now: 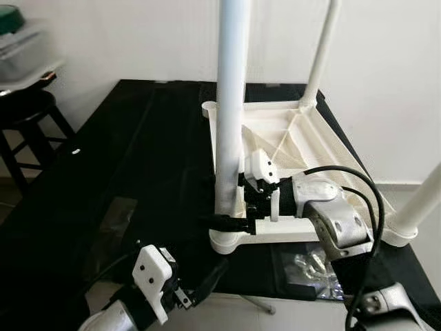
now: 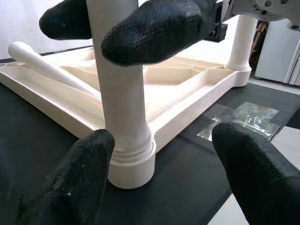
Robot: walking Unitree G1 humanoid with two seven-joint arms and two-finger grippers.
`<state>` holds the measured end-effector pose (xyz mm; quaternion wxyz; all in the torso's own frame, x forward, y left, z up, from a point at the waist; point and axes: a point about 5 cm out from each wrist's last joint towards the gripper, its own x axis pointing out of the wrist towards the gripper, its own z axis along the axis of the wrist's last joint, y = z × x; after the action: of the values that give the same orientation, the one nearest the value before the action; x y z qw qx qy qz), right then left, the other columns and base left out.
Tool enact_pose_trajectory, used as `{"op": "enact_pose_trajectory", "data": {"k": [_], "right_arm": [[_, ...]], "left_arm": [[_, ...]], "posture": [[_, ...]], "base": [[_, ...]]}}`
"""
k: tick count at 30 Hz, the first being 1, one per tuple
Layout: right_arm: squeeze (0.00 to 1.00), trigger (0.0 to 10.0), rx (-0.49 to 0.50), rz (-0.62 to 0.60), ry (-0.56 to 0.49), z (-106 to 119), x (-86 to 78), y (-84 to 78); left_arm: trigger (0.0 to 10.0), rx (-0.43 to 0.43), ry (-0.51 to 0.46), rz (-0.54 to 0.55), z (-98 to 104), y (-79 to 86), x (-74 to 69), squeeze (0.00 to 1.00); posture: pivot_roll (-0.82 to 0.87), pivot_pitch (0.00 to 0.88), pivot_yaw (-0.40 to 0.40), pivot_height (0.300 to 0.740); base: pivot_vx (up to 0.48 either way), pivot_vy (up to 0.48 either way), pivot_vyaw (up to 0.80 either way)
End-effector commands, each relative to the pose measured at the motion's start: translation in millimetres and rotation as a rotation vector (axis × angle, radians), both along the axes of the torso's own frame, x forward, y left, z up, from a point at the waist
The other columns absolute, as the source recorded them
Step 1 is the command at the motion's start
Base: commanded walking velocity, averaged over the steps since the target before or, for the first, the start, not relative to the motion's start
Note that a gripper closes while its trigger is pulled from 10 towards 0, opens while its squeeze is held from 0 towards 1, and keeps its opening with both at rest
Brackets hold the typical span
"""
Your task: Building children table
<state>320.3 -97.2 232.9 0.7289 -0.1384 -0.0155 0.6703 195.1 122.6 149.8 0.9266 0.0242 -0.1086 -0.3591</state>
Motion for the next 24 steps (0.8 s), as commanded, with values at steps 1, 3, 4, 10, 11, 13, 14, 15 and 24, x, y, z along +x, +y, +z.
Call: {"op": "enact_pose_trajectory", "data": {"k": [1,3,4,10,11,13,14,15,24], "right_arm": [[0.0,10.0,0.015,0.073,0.017,5.0,0.3,4.2],[0.0,0.0,0.055,0.124,0.081,5.6,2.9,3.9],[0.0,0.0,0.055,0.124,0.081,5.6,2.9,3.9],[0.0,0.0,0.05,0.153,0.127,-5.5,6.4,-4.7],[0.0,0.0,0.05,0.153,0.127,-5.5,6.4,-4.7],[0.0,0.0,0.042,0.16,0.122,-6.9,5.8,-11.4],[0.0,0.0,0.042,0.16,0.122,-6.9,5.8,-11.4],[0.0,0.0,0.04,0.166,0.118,-6.9,5.9,-13.6],[0.0,0.0,0.056,-0.235,0.097,-38.9,-12.0,-6.1]], "left_arm": [[10.0,0.007,0.013,0.004,-4.3,0.0,-1.9,0.0],[10.0,0.006,0.015,0.002,-4.1,-0.6,-2.9,0.0],[10.0,0.006,0.015,0.002,-4.1,-0.6,-2.9,0.0],[10.0,0.005,0.013,0.004,-3.6,-1.1,-2.9,0.0],[10.0,0.005,0.013,0.004,-3.6,-1.1,-2.9,0.0],[10.0,0.004,0.013,0.003,-3.6,-1.2,-2.7,0.0],[10.0,0.004,0.013,0.003,-3.6,-1.2,-2.7,0.0],[10.0,0.004,0.013,0.001,-3.6,-1.3,-2.7,0.0],[10.0,0.002,0.009,0.007,-3.8,-0.9,-2.8,0.0]], "posture": [[0.05,0.118,-0.027,0.74],[0.06,0.123,-0.028,0.74],[0.06,0.123,-0.028,0.74],[0.06,0.126,-0.027,0.74],[0.06,0.126,-0.027,0.74],[0.05,0.126,-0.024,0.74],[0.05,0.126,-0.024,0.74],[0.05,0.126,-0.024,0.74],[0.05,0.121,-0.054,0.74]], "base": [[0.0,0.0,0.0],[0.0,0.0,0.0],[0.0,0.0,0.0],[0.0,0.0,0.0],[0.0,0.0,0.0],[0.0,0.0,0.0],[0.0,0.0,0.0],[0.0,0.0,0.0],[0.0,0.0,0.0]]}}
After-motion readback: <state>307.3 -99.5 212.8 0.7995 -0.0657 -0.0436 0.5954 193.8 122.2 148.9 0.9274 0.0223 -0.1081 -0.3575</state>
